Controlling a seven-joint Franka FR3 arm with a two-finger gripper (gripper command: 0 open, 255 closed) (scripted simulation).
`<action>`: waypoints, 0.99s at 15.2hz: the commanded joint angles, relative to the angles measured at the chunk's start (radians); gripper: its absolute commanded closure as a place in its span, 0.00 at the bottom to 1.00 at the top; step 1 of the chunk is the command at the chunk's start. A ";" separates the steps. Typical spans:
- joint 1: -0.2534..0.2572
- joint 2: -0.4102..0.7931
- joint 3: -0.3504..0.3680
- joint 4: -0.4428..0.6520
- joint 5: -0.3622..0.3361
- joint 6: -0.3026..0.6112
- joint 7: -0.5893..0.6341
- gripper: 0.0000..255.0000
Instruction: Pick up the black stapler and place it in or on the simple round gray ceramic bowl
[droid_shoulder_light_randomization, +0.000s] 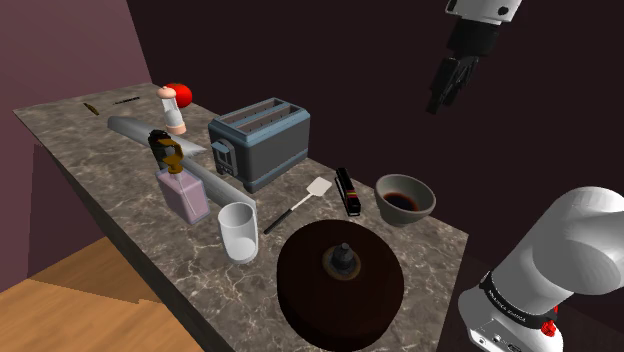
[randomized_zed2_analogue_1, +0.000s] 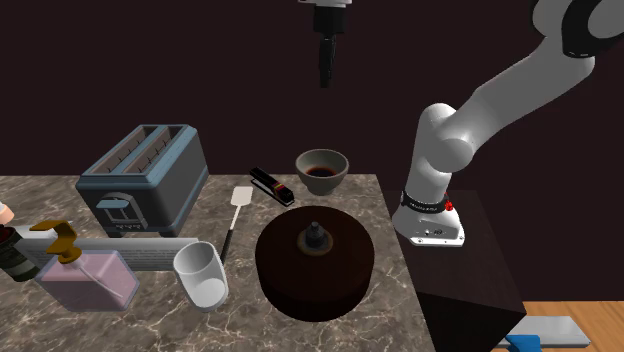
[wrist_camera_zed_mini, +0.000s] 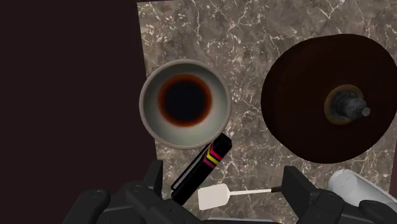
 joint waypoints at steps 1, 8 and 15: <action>0.000 0.000 0.000 0.000 0.000 0.000 0.000 0.00; -0.034 0.094 0.097 -0.144 0.038 0.244 0.188 0.00; -0.073 0.275 0.192 -0.213 0.053 0.496 0.380 0.00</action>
